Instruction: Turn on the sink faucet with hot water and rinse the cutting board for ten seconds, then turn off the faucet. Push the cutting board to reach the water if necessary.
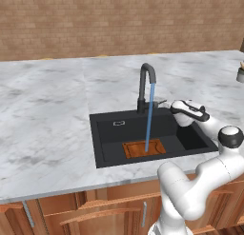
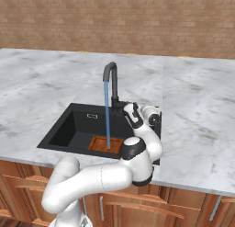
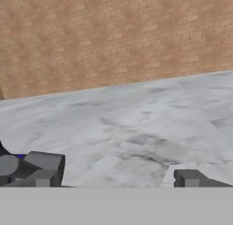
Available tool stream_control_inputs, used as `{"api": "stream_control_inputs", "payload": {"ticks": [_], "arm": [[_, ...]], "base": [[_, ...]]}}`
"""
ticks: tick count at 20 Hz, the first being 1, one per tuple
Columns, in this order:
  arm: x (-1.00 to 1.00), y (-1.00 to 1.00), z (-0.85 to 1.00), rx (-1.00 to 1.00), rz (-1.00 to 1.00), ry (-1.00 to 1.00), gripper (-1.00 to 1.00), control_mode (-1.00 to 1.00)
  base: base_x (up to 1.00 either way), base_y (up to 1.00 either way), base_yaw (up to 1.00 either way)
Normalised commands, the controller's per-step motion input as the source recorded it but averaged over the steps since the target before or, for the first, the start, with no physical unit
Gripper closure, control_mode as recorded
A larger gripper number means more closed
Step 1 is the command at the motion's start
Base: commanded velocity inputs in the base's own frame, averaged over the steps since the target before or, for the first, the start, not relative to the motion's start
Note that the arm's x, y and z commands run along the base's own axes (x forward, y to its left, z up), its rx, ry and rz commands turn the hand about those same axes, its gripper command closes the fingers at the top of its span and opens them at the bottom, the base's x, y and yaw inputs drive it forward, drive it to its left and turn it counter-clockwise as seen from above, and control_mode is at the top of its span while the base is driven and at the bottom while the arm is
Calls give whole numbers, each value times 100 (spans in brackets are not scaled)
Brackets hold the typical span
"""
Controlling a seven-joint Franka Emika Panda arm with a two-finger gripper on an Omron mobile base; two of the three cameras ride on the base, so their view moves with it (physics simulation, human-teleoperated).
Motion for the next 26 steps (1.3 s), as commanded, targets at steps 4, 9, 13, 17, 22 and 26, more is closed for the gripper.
{"api": "stream_control_inputs", "payload": {"ticks": [4,9,13,17,22,26], "arm": [[4,0,6,0,0,0,-100,-100],[9,0,15,0,0,0,-100,-100],[10,7,9,0,0,0,-100,-100],[8,21,4,0,0,0,-100,-100],[9,33,2,0,0,0,-100,-100],[10,33,6,0,0,0,-100,-100]], "base": [[0,0,0],[0,0,0],[0,0,0],[0,0,0],[0,0,0],[0,0,0]]}}
